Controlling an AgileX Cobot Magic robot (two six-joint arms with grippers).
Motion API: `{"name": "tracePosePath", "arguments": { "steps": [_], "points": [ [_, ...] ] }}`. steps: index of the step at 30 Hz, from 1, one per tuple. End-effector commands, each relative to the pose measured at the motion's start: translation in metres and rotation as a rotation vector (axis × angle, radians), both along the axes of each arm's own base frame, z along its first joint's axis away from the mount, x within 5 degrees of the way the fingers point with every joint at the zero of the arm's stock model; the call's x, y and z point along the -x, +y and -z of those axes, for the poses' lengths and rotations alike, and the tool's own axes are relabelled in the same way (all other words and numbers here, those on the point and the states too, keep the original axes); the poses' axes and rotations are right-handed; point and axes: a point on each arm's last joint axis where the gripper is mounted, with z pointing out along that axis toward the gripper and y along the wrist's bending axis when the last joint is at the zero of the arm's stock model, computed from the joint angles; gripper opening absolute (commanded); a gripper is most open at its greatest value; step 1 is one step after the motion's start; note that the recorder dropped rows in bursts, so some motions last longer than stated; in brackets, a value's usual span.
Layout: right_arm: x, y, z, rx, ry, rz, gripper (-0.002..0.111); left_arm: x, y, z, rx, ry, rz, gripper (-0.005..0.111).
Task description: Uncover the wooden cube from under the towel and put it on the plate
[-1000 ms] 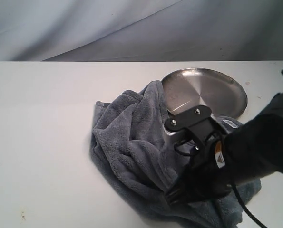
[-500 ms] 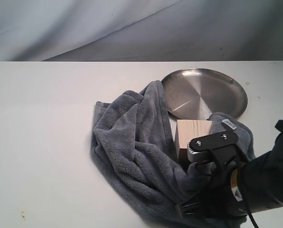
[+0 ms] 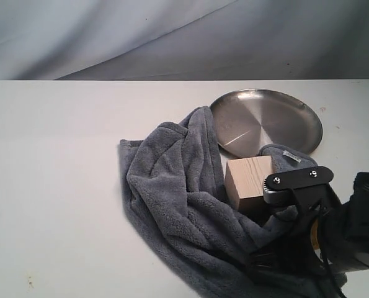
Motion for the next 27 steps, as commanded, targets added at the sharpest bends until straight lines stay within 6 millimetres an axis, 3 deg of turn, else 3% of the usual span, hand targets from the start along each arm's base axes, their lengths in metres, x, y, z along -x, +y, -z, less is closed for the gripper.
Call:
{"name": "tracePosePath", "arguments": {
  "steps": [1, 5, 13, 17, 21, 27],
  "points": [
    [-0.003, 0.01, -0.003, -0.112, -0.044, -0.036, 0.0, 0.0, 0.0, 0.0, 0.006, -0.01, -0.003, 0.0],
    [-0.003, 0.012, -0.004, -0.133, -0.055, -0.049, 0.002, 0.0, 0.0, 0.0, 0.006, -0.01, -0.003, 0.0],
    [-0.003, 0.011, -0.004, -0.12, -0.053, -0.054, 0.033, 0.0, 0.0, 0.0, 0.006, -0.01, -0.003, 0.0],
    [-0.004, 0.015, -0.006, -0.16, -0.067, -0.067, 0.043, 0.0, 0.0, 0.0, 0.006, -0.01, -0.003, 0.0],
    [-0.004, 0.02, -0.017, -0.262, -0.116, -0.095, 0.051, 0.0, 0.0, 0.0, 0.006, -0.01, -0.003, 0.0],
    [0.0, 0.013, -0.047, -0.323, -0.232, -0.154, 0.056, 0.0, 0.0, 0.0, 0.006, -0.01, -0.003, 0.0]
  ]
}}
